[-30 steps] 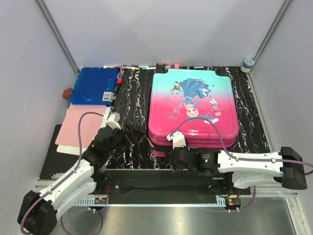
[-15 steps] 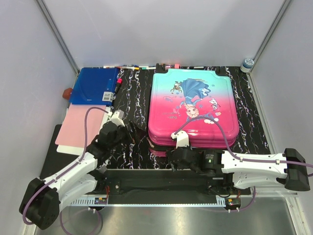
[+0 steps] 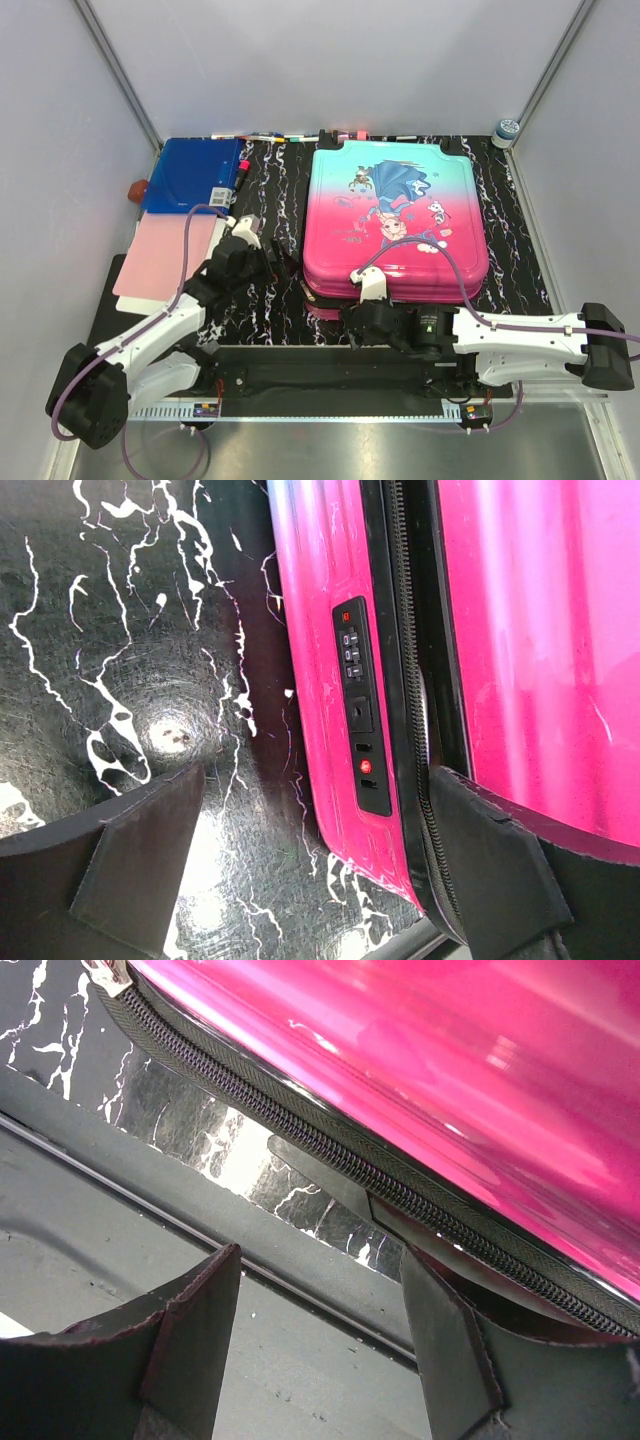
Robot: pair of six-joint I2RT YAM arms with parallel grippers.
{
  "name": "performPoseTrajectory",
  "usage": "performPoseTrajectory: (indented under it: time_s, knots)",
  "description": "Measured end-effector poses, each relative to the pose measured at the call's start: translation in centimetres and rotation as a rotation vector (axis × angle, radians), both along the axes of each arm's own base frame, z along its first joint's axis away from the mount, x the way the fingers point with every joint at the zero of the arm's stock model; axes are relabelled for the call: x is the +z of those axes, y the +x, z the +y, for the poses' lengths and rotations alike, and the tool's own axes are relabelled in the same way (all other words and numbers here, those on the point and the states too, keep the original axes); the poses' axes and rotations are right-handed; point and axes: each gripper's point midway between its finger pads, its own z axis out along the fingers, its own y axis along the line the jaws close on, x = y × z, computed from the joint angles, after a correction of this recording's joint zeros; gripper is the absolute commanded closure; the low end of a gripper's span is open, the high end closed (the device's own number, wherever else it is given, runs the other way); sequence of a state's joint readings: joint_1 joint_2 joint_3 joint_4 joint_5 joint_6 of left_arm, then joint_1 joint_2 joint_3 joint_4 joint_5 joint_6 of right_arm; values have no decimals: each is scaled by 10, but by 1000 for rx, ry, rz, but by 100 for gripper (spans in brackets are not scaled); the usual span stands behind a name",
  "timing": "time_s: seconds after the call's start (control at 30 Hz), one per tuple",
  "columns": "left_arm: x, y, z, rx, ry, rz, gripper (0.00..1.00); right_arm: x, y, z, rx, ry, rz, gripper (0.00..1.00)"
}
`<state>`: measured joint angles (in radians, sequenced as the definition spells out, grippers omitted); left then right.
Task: Pack the luggage
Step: Zip the luggage at the corner of the board.
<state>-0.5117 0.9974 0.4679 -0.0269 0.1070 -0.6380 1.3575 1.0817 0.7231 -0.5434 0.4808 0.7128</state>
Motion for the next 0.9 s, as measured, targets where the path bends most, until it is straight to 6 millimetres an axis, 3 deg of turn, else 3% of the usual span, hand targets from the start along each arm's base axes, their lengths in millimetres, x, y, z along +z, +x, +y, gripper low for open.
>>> performPoseTrajectory:
  time_s: [0.4,0.7,0.9]
  knots:
    - [-3,-7,-8,-86,66,28,5,2,0,-1,-12,19,3,28]
    - [-3,-27,-8,-152,124,67,6,5,3,-9,-41,45,-15,27]
    - [16,-46,-10,-202,76,50,6,4,4,-12,-54,47,-23,27]
